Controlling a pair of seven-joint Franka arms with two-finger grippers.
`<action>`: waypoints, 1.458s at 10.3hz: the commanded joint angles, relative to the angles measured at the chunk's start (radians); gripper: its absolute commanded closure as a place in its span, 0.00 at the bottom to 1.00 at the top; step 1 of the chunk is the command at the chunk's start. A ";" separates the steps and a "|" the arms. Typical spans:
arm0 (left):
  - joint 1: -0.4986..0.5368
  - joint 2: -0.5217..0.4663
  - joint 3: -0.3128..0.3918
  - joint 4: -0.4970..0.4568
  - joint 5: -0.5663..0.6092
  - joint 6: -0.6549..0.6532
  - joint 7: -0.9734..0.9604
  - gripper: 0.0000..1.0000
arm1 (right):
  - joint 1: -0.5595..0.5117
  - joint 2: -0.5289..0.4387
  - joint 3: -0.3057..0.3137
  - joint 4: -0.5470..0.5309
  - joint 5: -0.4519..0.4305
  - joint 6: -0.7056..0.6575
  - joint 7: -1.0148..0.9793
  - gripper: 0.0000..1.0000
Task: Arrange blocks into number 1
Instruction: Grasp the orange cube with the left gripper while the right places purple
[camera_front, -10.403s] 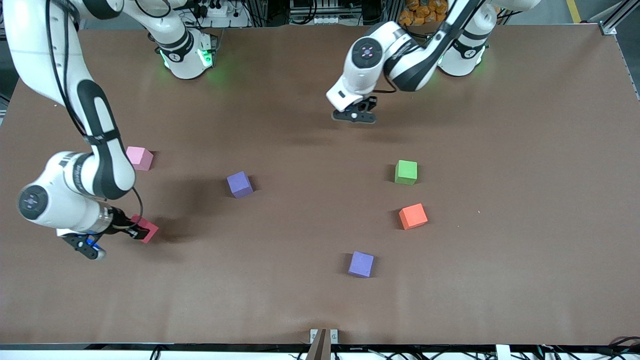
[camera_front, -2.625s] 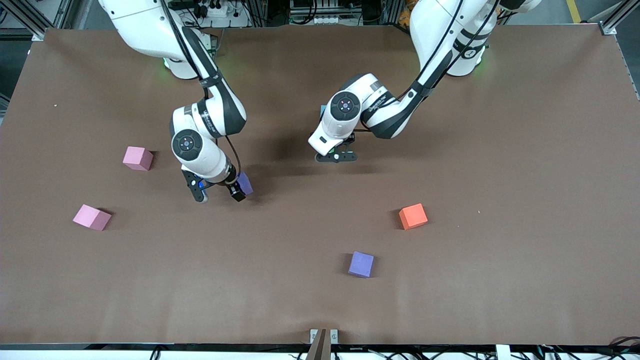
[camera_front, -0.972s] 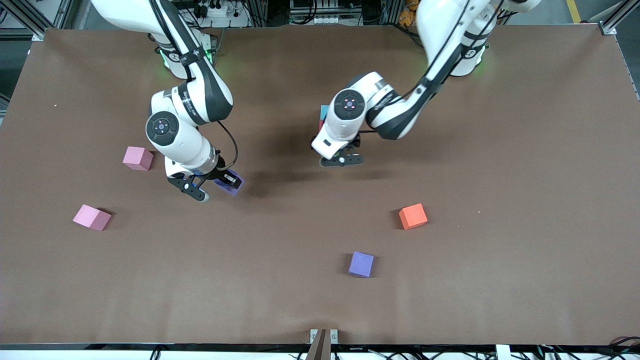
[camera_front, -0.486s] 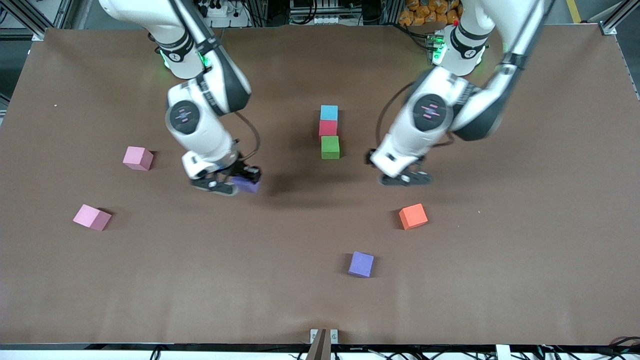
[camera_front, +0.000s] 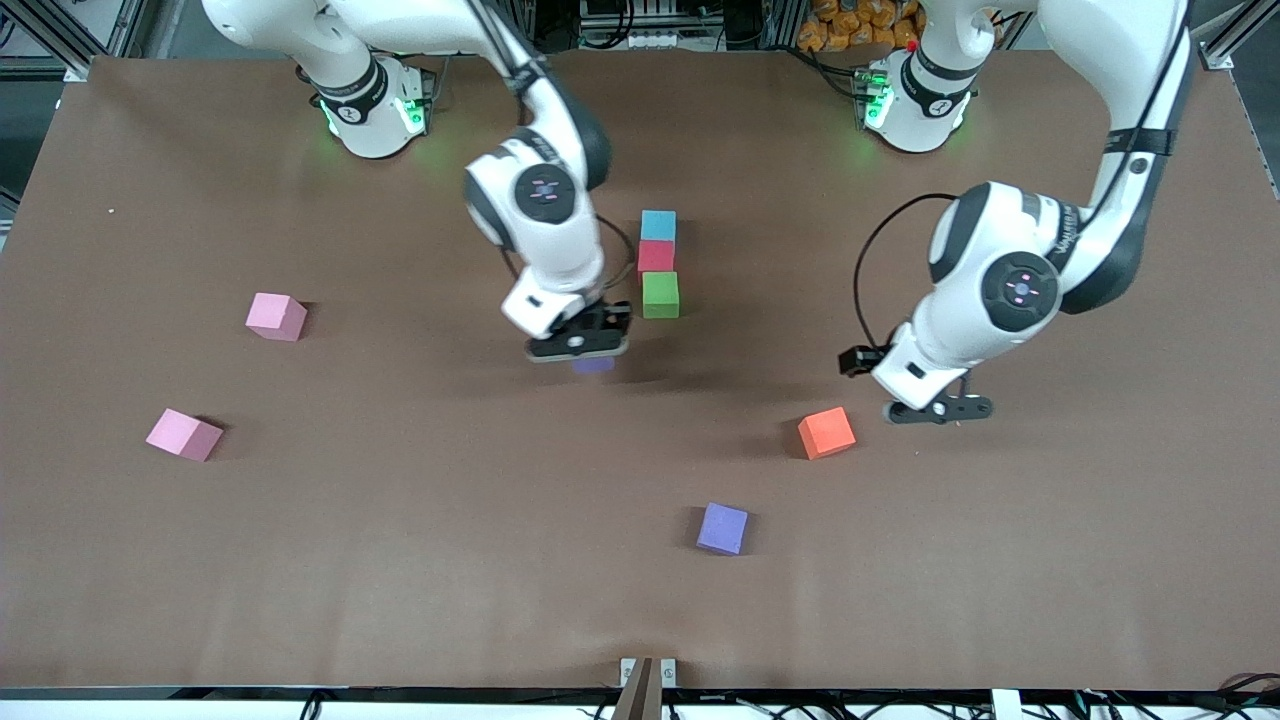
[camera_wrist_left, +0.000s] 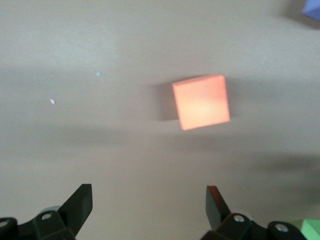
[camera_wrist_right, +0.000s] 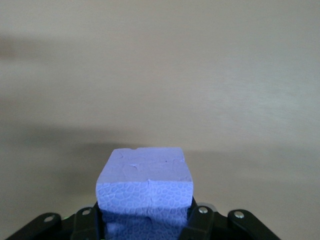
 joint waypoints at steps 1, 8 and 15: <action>-0.015 0.033 0.044 0.001 -0.042 0.047 0.013 0.00 | 0.075 0.115 -0.045 0.135 0.049 -0.030 0.009 0.45; -0.038 0.147 0.058 0.001 -0.158 0.178 0.013 0.00 | 0.183 0.189 -0.058 0.152 0.141 -0.008 0.020 0.45; -0.063 0.211 0.058 0.045 -0.238 0.256 0.014 0.00 | 0.188 0.184 -0.052 0.107 0.141 0.000 0.020 0.10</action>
